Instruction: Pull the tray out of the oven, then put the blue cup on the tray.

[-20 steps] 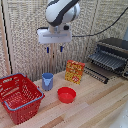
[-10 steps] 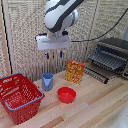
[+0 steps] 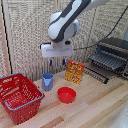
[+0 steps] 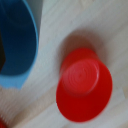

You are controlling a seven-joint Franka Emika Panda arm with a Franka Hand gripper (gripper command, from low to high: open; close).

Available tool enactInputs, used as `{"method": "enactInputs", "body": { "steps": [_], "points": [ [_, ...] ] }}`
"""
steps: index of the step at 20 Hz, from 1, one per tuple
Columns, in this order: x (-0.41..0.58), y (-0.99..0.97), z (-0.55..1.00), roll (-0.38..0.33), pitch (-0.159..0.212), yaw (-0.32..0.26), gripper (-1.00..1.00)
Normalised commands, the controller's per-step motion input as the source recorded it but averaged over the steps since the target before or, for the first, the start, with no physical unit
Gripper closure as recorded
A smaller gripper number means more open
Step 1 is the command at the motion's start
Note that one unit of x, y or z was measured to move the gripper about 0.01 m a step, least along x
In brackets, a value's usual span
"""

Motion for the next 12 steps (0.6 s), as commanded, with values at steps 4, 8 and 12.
{"method": "enactInputs", "body": {
  "steps": [4, 8, 12],
  "points": [
    [0.253, 0.27, -0.37, 0.012, -0.043, 0.000, -1.00],
    [0.121, 0.06, -0.25, 0.006, -0.029, 0.000, -1.00],
    [-0.080, 0.00, -0.45, -0.031, 0.029, 0.001, -1.00]
  ]
}}
